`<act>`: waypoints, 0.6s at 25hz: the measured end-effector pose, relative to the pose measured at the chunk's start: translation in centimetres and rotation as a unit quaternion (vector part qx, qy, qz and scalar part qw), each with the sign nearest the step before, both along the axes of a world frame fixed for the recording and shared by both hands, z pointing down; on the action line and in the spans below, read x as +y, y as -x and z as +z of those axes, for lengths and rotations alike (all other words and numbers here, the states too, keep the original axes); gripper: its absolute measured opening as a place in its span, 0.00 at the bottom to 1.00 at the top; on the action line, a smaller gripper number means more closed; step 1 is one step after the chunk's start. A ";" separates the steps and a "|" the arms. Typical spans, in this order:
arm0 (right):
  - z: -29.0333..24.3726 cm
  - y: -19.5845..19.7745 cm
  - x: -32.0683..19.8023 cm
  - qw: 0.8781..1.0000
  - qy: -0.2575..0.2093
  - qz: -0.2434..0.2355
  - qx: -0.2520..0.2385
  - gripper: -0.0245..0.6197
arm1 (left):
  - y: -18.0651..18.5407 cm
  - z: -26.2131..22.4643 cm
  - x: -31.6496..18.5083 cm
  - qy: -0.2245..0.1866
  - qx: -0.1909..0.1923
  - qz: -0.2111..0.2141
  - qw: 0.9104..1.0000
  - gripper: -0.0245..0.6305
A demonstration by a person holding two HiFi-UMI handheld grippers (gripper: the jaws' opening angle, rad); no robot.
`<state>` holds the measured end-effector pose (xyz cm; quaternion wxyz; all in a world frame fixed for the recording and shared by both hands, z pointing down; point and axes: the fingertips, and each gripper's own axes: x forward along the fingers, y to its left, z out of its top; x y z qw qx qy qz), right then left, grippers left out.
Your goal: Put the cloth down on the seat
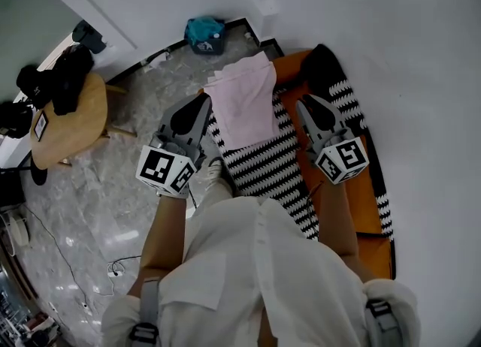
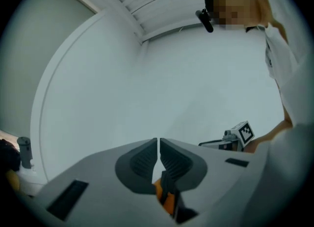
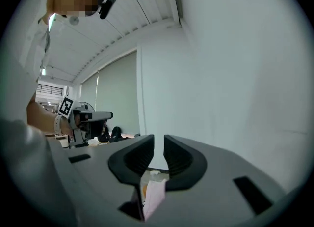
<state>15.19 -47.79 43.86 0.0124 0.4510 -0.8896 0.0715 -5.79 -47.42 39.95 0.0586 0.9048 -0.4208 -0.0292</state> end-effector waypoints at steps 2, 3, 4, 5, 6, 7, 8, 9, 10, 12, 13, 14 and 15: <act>-2.7 -0.1 0.6 0.999 -0.031 0.005 0.000 0.10 | 0.3 -2.3 0.6 -0.027 -0.001 -0.007 1.000 0.07; -3.9 -0.2 0.8 0.999 -0.046 0.007 0.000 0.08 | 0.3 -3.2 0.8 -0.040 -0.006 -0.010 0.999 0.07; -4.9 -0.3 1.1 0.998 -0.059 0.008 -0.001 0.07 | 0.2 -4.0 1.1 -0.052 -0.011 -0.011 0.999 0.06; -5.7 -0.3 1.4 0.998 -0.069 0.008 0.000 0.06 | 0.2 -4.5 1.5 -0.062 -0.014 -0.012 0.998 0.06; -6.3 -0.3 1.8 0.997 -0.077 0.007 0.002 0.05 | 0.1 -4.9 1.8 -0.068 -0.015 -0.013 0.997 0.06; -6.8 -0.3 2.2 0.996 -0.084 0.006 0.005 0.05 | 0.1 -5.2 2.2 -0.072 -0.014 -0.014 0.997 0.06; -7.1 -0.4 2.5 0.996 -0.089 0.006 0.008 0.05 | 0.0 -5.4 2.5 -0.074 -0.013 -0.015 0.997 0.06; -7.4 -0.4 2.9 0.996 -0.093 0.007 0.010 0.05 | 0.0 -5.4 2.8 -0.074 -0.012 -0.016 0.997 0.06; -7.6 -0.5 3.3 0.995 -0.095 0.009 0.012 0.05 | 0.0 -5.5 3.0 -0.074 -0.011 -0.016 0.997 0.06; -7.9 -0.7 3.9 0.995 -0.098 0.016 0.019 0.05 | -0.1 -5.6 3.4 -0.071 -0.011 -0.016 0.997 0.06; -8.0 -0.8 4.1 0.994 -0.100 0.019 0.025 0.05 | -0.2 -5.6 3.6 -0.070 -0.011 -0.015 0.997 0.06; -8.2 -1.0 4.4 0.994 -0.102 0.021 0.030 0.05 | -0.2 -5.7 3.8 -0.070 -0.011 -0.014 0.997 0.06; -8.3 -1.2 4.6 0.994 -0.104 0.021 0.032 0.05 | -0.3 -5.7 4.1 -0.070 -0.012 -0.014 0.997 0.06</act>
